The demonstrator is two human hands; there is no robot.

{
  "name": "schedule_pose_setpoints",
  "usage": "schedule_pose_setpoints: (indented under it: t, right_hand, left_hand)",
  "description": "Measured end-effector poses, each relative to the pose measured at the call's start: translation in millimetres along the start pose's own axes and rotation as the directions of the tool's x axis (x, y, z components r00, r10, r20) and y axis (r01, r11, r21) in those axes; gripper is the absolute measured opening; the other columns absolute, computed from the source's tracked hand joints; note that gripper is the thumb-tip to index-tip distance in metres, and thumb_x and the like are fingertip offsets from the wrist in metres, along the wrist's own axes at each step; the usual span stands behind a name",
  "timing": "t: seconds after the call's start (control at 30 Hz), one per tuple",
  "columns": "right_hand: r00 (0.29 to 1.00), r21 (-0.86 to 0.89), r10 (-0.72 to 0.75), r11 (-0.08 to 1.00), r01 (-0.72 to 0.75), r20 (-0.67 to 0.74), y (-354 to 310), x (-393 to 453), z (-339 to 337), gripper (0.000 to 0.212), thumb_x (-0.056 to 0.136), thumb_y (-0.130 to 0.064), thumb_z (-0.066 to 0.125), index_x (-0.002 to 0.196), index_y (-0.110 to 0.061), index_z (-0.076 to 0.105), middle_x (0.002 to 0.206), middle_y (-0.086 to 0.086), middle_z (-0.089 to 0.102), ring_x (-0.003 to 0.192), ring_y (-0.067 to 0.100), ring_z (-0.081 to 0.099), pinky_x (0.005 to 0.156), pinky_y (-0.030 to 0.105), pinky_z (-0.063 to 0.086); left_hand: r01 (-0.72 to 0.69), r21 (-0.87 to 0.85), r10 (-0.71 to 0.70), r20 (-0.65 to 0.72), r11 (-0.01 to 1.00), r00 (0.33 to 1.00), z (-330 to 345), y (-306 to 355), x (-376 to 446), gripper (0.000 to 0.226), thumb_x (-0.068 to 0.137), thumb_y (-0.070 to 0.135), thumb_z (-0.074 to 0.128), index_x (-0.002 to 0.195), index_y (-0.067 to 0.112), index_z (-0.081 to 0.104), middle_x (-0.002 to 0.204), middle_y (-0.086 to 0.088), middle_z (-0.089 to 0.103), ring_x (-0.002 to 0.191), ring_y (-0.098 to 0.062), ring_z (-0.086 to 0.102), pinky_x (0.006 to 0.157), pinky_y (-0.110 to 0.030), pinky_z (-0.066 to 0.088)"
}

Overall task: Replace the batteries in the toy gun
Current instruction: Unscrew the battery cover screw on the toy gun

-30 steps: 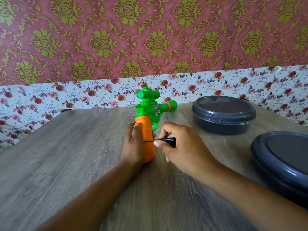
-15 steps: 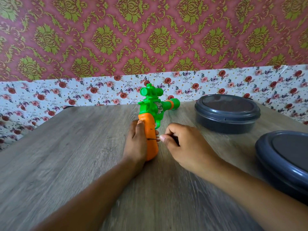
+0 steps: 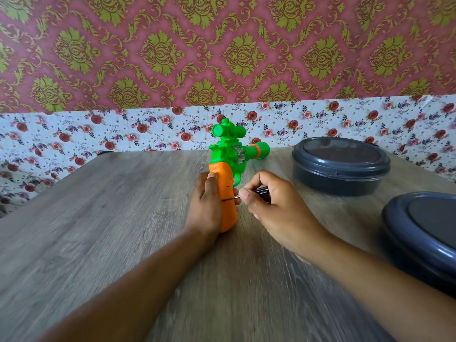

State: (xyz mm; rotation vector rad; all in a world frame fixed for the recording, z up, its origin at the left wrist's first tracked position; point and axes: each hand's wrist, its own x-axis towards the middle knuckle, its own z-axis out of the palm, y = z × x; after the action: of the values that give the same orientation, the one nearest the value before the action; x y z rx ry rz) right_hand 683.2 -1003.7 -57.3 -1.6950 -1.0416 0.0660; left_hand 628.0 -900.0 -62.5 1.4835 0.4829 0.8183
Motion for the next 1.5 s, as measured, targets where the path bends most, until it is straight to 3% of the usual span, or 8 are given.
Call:
schedule_pose_setpoints:
  t: [0.2,0.37,0.57,0.77,0.97,1.2,1.33,1.5]
  right_hand:
    - [0.999,-0.274,0.041,0.961,-0.032,0.029,0.8,2.7,-7.7,0.046,0.094,-0.046,0.037,0.071,-0.008,0.048,0.053,0.009,0.052,0.056,0.029,0.055,0.065,0.047,0.049]
    - [0.991,-0.302,0.039,0.953,0.001,0.125,-1.6,6.1,-12.4,0.023,0.095,-0.029,0.045,0.075,-0.017,0.042,0.062,0.008,0.057,0.045,0.011,0.04,0.053,0.037,0.038]
    - [0.993,-0.177,-0.044,0.982,0.063,0.106,-7.3,2.7,-11.7,0.008,0.091,-0.012,0.053,0.086,-0.016,0.049,0.061,0.0,0.063,0.051,0.002,0.049,0.051,0.013,0.035]
    - [0.997,-0.439,-0.005,0.898,0.041,0.083,-4.0,2.4,-13.1,0.042,0.089,-0.053,0.029,0.082,-0.016,0.048,0.067,0.005,0.067,0.057,0.017,0.057,0.063,0.04,0.048]
    - [0.994,-0.432,-0.077,0.896,0.105,0.083,-4.8,0.6,-11.4,0.022,0.095,-0.031,0.046,0.076,-0.019,0.048,0.059,0.001,0.064,0.047,0.009,0.051,0.057,0.038,0.048]
    - [0.989,-0.149,0.014,0.989,0.009,0.15,-10.3,1.1,-12.7,0.009,0.093,-0.012,0.049,0.086,-0.016,0.053,0.068,0.003,0.062,0.043,-0.002,0.048,0.045,0.01,0.033]
    - [0.986,-0.392,0.057,0.92,0.008,0.155,-2.9,0.5,-12.7,0.034,0.094,-0.044,0.036,0.084,-0.016,0.051,0.069,0.004,0.064,0.056,0.012,0.056,0.06,0.035,0.048]
    - [0.99,-0.46,0.004,0.886,0.06,0.138,-4.7,0.1,-13.3,0.038,0.096,-0.036,0.039,0.067,-0.019,0.056,0.05,-0.006,0.046,0.053,0.015,0.048,0.062,0.04,0.048]
  left_hand:
    - [0.031,-0.026,-0.031,-0.001,0.999,1.0,-1.0,-2.5,2.2,0.025,0.102,0.025,0.025,0.093,0.023,0.048,0.069,-0.001,0.057,0.041,0.002,0.058,0.039,-0.011,0.044]
    - [0.05,-0.016,-0.05,0.013,0.999,0.999,-0.9,-4.9,3.3,0.024,0.102,0.029,0.025,0.092,0.027,0.047,0.074,-0.001,0.061,0.052,-0.005,0.063,0.051,-0.021,0.051]
    - [0.013,0.004,-0.013,0.018,1.0,1.0,-0.2,-1.1,0.0,0.024,0.102,0.022,0.024,0.108,0.012,0.046,0.071,0.001,0.054,0.042,0.009,0.055,0.038,-0.007,0.041]
    - [0.031,-0.019,-0.03,0.012,0.999,0.999,-0.9,-2.8,2.3,0.025,0.102,0.024,0.024,0.105,0.012,0.047,0.073,-0.003,0.057,0.045,0.001,0.058,0.04,-0.011,0.043]
    - [0.037,-0.008,-0.037,0.009,0.999,0.999,-0.9,-4.8,3.2,0.024,0.102,0.025,0.025,0.099,0.017,0.048,0.072,0.0,0.057,0.044,0.003,0.058,0.041,-0.012,0.045]
    - [0.017,0.029,-0.017,-0.007,0.999,1.0,-1.4,-4.3,3.0,0.024,0.102,0.022,0.024,0.103,0.013,0.046,0.072,0.003,0.054,0.043,0.011,0.054,0.04,-0.007,0.041]
    - [0.014,0.036,-0.013,-0.033,0.999,0.999,-0.9,-4.6,3.8,0.025,0.102,0.022,0.025,0.1,0.013,0.047,0.07,0.003,0.053,0.043,0.011,0.053,0.04,-0.007,0.039]
    - [0.011,0.04,-0.011,-0.019,0.999,1.0,-0.6,-5.3,3.8,0.022,0.102,0.023,0.025,0.104,0.016,0.046,0.072,0.005,0.053,0.043,0.013,0.052,0.041,-0.005,0.039]
